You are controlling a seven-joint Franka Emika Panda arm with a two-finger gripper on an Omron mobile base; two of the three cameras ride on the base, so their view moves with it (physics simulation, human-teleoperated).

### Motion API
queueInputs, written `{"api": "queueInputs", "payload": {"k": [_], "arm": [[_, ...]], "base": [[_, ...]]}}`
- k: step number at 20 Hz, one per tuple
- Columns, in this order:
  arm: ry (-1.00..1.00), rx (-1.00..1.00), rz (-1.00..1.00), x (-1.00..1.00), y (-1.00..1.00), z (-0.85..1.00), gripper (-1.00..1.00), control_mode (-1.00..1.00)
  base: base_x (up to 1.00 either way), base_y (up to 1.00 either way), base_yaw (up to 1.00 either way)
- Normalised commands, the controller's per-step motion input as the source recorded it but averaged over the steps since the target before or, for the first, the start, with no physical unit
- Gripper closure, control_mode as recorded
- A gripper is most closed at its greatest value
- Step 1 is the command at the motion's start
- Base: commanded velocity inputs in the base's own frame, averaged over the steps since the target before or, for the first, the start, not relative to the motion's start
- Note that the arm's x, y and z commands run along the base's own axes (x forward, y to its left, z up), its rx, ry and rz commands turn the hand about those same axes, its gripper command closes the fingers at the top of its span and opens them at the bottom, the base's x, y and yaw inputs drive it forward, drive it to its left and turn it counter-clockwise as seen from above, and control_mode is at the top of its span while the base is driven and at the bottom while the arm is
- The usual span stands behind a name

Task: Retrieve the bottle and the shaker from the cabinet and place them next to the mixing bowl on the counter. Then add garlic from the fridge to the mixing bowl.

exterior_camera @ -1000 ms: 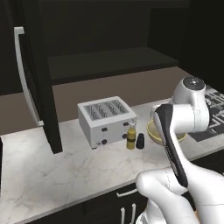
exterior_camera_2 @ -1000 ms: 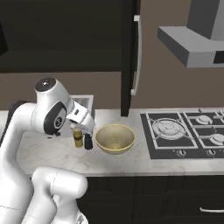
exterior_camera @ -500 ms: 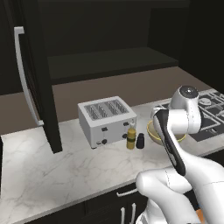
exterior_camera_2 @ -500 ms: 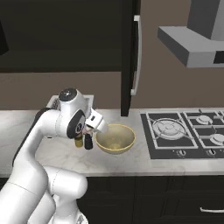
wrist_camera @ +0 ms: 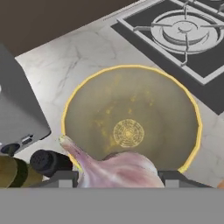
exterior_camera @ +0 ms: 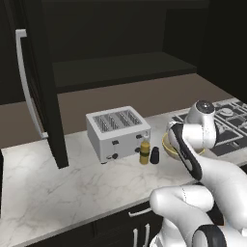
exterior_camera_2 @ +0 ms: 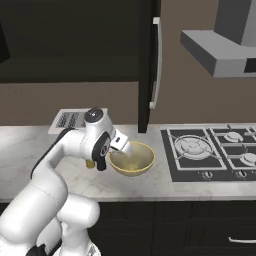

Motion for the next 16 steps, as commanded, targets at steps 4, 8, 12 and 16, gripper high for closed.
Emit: {"api": "queueInputs", "payload": {"k": [4, 8, 12, 16], "arm": [[0.0, 0.0, 0.0, 0.24, -0.15, -0.41, 1.0, -1.0], [0.0, 0.0, 0.0, 0.22, -0.07, -0.4, 1.0, -1.0], [0.01, 0.0, 0.0, 0.15, -0.17, -0.13, 1.0, -1.0], [0.01, 0.0, 0.0, 0.14, -0.16, -0.11, 1.0, -1.0]], "base": [[0.0, 0.0, 0.0], [0.0, 0.0, 0.0], [0.0, 0.0, 0.0], [0.0, 0.0, 0.0]]}}
